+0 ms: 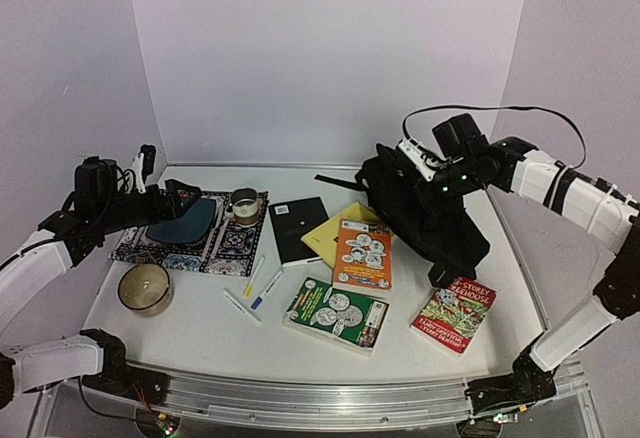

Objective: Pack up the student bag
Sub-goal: Place the student bag on the book, then pick up the book from the student bag.

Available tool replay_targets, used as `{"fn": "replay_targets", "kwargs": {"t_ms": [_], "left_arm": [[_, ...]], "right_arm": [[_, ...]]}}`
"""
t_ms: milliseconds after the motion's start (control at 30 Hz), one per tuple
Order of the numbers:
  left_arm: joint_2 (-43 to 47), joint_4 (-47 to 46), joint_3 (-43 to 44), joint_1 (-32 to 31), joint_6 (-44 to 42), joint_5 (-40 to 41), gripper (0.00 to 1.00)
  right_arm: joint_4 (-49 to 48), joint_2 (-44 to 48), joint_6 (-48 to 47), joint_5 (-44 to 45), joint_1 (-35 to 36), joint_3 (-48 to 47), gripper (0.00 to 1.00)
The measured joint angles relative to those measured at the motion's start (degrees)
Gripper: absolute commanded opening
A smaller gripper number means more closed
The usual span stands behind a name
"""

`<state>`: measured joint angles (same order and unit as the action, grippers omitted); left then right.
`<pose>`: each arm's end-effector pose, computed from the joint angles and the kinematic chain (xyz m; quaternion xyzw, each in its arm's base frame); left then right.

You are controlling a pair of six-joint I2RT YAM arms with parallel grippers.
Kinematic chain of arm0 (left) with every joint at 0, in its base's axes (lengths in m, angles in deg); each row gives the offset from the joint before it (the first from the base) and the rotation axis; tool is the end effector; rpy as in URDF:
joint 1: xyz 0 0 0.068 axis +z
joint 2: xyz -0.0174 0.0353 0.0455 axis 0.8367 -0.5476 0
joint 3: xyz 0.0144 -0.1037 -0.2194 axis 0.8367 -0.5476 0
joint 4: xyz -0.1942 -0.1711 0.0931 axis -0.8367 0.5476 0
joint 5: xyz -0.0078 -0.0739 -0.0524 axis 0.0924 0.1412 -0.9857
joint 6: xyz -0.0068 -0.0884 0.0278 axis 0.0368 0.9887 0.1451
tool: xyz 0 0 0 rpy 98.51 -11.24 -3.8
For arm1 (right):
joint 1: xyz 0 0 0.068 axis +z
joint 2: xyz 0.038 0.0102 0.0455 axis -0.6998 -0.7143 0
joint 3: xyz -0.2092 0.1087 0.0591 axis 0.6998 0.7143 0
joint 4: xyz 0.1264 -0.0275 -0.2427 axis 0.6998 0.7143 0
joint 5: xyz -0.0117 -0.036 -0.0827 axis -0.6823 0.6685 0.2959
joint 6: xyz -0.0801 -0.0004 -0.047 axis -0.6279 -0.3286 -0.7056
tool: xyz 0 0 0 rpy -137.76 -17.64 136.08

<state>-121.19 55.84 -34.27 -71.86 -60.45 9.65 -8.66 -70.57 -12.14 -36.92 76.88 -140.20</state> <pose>0.2627 -0.1019 0.2576 0.0449 0.8183 -0.3239 0.4727 0.3451 0.2102 0.2881 -0.3085 0.8034 0.0463 0.5071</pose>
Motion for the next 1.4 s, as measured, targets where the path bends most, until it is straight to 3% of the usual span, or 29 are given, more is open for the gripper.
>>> {"fn": "replay_targets", "kwargs": {"t_ms": [233, 467, 733, 1000, 1133, 1400], "left_arm": [[-0.2, 0.0, 0.1, -1.2, 5.3, -0.8, 0.99], [-1.3, 0.4, 1.1, -3.9, 8.9, -0.8, 0.99], [-5.6, 0.3, 2.3, -12.7, 11.9, 3.8, 0.99], [-11.7, -0.9, 4.1, -21.0, 14.9, 10.1, 0.99], [-15.6, -1.3, 6.9, -24.9, 15.9, 13.4, 0.99], [-24.4, -2.2, 14.0, -30.2, 16.0, 18.0, 0.99]], "right_arm": [[5.6, -1.1, 10.2, 9.2, 10.8, -3.3, 0.04], [7.5, -10.1, 21.3, 13.1, 19.1, -10.5, 0.13], [4.3, -21.2, 26.9, 8.3, 23.1, -12.8, 0.39], [-0.7, -21.2, 27.2, 2.9, 22.3, -12.5, 0.78], [-4.2, -16.3, 26.2, -3.0, 20.0, -8.0, 0.95], [-13.2, -0.4, 27.2, -13.9, 6.7, 5.1, 0.98]]}}
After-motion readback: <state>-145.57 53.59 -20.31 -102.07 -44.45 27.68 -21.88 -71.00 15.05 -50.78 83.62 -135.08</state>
